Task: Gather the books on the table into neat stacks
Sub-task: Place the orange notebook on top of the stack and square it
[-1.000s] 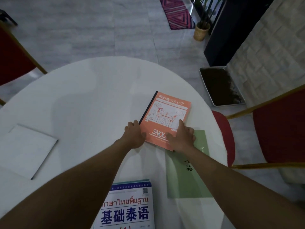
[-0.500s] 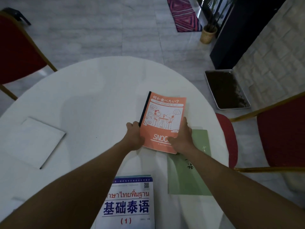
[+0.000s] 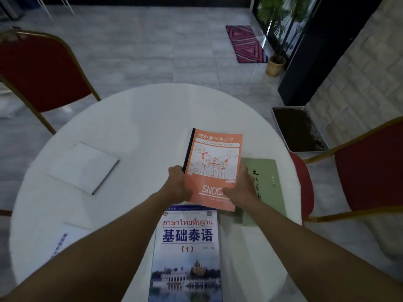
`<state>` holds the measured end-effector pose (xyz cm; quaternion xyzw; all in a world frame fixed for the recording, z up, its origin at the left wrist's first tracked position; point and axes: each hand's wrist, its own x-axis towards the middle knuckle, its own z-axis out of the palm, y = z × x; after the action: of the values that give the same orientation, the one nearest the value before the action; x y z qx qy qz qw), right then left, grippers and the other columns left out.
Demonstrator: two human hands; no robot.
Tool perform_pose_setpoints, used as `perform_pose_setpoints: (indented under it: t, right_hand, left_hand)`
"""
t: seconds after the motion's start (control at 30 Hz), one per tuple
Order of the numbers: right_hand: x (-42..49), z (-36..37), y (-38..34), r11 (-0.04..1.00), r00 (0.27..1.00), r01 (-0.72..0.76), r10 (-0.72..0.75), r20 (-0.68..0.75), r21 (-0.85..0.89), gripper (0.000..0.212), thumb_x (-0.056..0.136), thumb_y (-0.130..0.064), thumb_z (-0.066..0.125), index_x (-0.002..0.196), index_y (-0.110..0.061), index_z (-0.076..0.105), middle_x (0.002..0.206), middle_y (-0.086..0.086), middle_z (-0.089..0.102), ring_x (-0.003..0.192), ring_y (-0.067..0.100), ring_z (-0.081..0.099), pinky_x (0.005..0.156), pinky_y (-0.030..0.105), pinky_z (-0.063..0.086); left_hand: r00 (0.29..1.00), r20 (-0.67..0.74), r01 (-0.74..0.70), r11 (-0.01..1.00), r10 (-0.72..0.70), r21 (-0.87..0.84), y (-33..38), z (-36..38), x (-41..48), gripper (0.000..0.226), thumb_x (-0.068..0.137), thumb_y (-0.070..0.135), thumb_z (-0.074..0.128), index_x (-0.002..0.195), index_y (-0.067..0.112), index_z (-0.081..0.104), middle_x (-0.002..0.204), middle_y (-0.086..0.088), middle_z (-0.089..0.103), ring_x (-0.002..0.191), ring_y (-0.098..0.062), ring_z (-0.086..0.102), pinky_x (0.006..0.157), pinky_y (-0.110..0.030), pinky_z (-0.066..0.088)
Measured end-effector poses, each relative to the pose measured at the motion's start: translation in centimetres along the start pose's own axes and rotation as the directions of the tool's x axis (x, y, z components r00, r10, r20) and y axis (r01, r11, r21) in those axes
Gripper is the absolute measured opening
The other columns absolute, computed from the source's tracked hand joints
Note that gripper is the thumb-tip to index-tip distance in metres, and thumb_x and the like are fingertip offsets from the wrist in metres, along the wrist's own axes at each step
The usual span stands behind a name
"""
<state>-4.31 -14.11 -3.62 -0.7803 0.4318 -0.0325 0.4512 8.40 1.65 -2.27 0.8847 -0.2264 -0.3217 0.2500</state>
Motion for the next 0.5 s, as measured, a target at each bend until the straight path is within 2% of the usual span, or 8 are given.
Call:
perform_pose_setpoints:
  t: [0.07,0.13,0.27,0.33,0.4,0.5]
  right_hand:
    - [-2.3,0.8,0.5,1.000,1.000,0.010,-0.010,0.023,0.008,0.091,0.073,0.008,0.078,0.147,-0.017,0.031,0.132,0.008,0.053,0.130,0.030,0.050,0.102,0.045,0.054]
    - [-4.5,1.7,1.0,1.000,0.999,0.019,-0.019,0.032,-0.007,0.091,0.073,0.007,0.077,0.147,-0.016,0.030,0.132,0.009,0.052,0.129,0.030,0.049,0.102,0.044,0.054]
    - [-8.8,3.7,2.6,0.999,0.998,0.004,-0.002,0.063,-0.036,0.092,0.073,0.007,0.078,0.147,-0.018,0.029,0.128,0.005,0.050,0.127,0.029,0.050,0.097,0.037,0.056]
    - [-10.9,4.6,3.6,0.999,0.996,0.004,0.000,0.085,-0.047,0.092,0.072,0.008,0.078,0.146,-0.017,0.031,0.125,0.003,0.049,0.127,0.028,0.050,0.097,0.039,0.057]
    - [-12.7,5.4,4.7,0.999,0.993,-0.011,0.017,0.117,-0.050,0.092,0.071,0.008,0.078,0.146,-0.017,0.032,0.131,0.007,0.052,0.127,0.028,0.051,0.097,0.044,0.057]
    - [-15.1,6.4,6.2,0.996,0.988,-0.046,0.055,0.142,-0.070,0.089,0.069,0.005,0.078,0.145,-0.016,0.034,0.129,0.010,0.056,0.123,0.029,0.054,0.094,0.043,0.059]
  left_hand:
    - [0.999,-0.008,0.040,0.998,-0.040,0.049,-1.4,0.3,-2.1,0.067,0.069,0.006,0.079,0.123,0.009,0.041,0.134,-0.011,0.037,0.126,-0.029,0.046,0.099,-0.044,0.053]
    - [0.998,-0.003,0.057,0.997,-0.057,0.058,-2.8,0.8,-4.2,0.071,0.068,0.004,0.078,0.126,0.009,0.038,0.134,-0.010,0.033,0.127,-0.027,0.044,0.098,-0.039,0.053]
    - [0.996,0.047,0.072,0.992,-0.077,0.101,-5.4,2.2,-8.1,0.078,0.072,0.005,0.074,0.135,0.009,0.029,0.136,-0.011,0.029,0.133,-0.027,0.032,0.105,-0.040,0.043]
    - [0.992,0.081,0.088,0.988,-0.098,0.125,-6.8,3.1,-10.1,0.080,0.072,0.006,0.072,0.138,0.008,0.027,0.137,-0.013,0.031,0.133,-0.028,0.034,0.107,-0.041,0.041]
    - [0.987,0.099,0.111,0.983,-0.126,0.144,-8.2,4.1,-11.9,0.083,0.071,0.008,0.071,0.140,0.008,0.025,0.136,-0.013,0.033,0.131,-0.030,0.038,0.107,-0.041,0.043]
    - [0.976,0.114,0.163,0.967,-0.188,0.197,-10.0,5.6,-14.3,0.087,0.073,0.017,0.072,0.143,0.011,0.021,0.137,-0.012,0.035,0.130,-0.029,0.039,0.107,-0.043,0.043]
